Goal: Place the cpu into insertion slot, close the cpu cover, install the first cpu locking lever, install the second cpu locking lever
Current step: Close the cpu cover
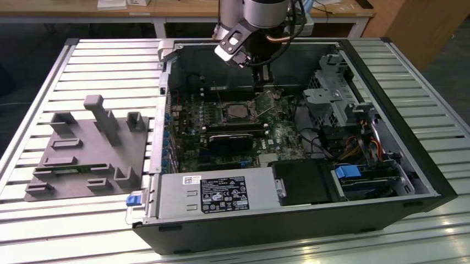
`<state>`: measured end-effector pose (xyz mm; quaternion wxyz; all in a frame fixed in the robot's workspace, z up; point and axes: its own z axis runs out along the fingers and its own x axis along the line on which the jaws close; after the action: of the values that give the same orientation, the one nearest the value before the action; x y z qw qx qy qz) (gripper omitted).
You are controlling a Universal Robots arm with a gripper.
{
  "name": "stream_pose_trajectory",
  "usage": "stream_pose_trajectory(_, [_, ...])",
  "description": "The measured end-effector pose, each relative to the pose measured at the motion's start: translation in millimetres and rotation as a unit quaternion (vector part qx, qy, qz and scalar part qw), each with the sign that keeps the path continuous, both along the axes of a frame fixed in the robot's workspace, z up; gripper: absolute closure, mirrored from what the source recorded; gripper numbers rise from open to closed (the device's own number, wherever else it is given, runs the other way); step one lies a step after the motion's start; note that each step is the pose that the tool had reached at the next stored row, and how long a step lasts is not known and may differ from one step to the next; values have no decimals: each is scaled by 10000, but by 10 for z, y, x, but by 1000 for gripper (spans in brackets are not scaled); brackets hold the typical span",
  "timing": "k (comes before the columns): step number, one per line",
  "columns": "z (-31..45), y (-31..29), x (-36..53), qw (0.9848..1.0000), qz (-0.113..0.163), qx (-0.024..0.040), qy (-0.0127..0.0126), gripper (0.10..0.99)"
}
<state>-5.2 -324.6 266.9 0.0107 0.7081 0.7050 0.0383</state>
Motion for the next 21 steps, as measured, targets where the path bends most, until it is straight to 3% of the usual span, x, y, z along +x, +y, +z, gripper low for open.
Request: stream_pose_trajectory(21, [0, 2, 473, 10000, -1, 0, 2, 984])
